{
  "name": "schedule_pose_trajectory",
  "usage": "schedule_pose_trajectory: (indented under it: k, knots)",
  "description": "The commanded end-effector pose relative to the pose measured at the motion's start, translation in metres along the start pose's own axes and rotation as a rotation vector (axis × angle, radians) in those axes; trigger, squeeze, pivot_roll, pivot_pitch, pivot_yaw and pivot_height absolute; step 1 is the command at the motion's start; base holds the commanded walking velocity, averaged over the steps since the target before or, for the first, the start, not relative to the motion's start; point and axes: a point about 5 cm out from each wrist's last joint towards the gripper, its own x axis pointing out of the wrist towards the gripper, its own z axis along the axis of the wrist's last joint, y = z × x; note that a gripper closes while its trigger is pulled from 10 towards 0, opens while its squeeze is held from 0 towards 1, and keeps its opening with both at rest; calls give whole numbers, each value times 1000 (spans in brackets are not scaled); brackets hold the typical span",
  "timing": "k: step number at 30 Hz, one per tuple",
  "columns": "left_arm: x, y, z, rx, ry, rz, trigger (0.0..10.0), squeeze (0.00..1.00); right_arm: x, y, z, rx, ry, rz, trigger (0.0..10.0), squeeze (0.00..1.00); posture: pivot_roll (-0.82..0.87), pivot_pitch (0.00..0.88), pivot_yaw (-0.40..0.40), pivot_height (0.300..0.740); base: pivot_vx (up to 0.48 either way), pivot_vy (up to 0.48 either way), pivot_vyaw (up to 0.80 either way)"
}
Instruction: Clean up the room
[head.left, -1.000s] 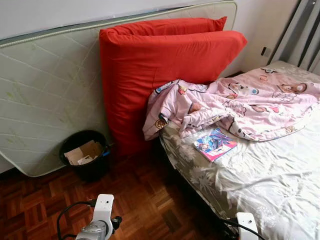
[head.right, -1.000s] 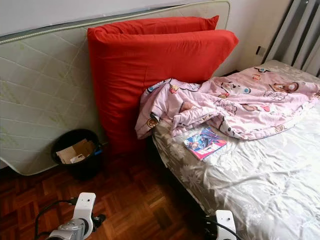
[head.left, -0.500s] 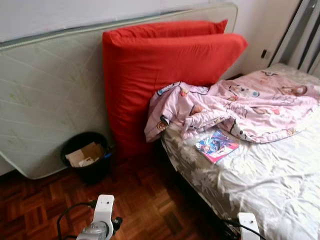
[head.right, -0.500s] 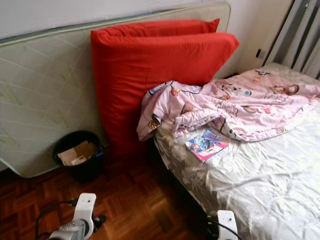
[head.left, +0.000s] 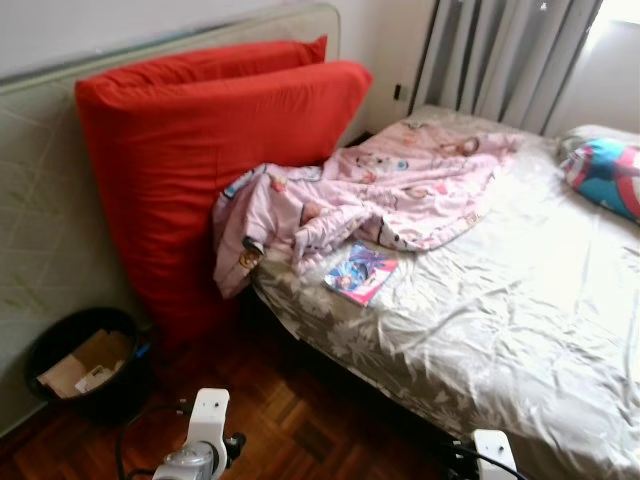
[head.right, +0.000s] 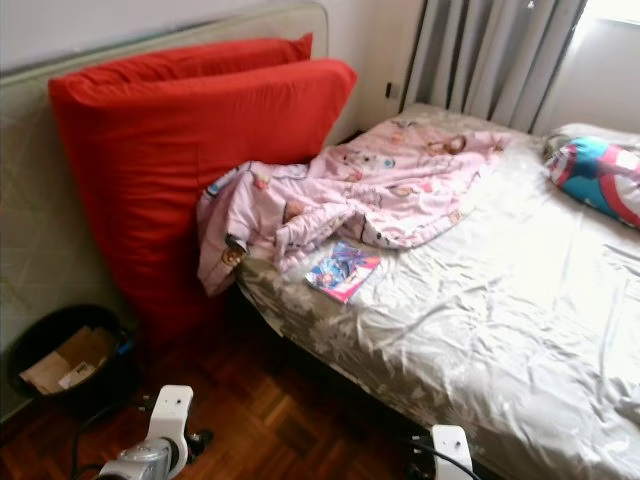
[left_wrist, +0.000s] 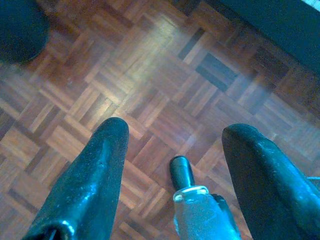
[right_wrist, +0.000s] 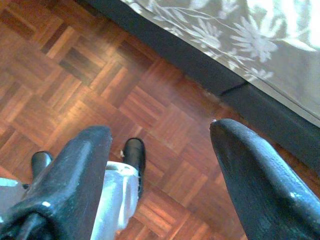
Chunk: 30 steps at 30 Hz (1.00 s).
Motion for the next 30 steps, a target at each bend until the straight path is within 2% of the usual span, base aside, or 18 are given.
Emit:
schedule_pose_trajectory:
  k: [1, 30]
  knots:
    - [-1, 3, -6, -2, 24, 4, 10000, 0, 0, 1, 3, -10, -6, 3, 10000, 0, 25, 0, -14, 740, 0, 0, 0]
    - [-1, 3, -5, 2, 26, -1, 10000, 0, 1, 1, 3, -12, -3, 12, 10000, 0, 27, 0, -12, 740, 0, 0, -800]
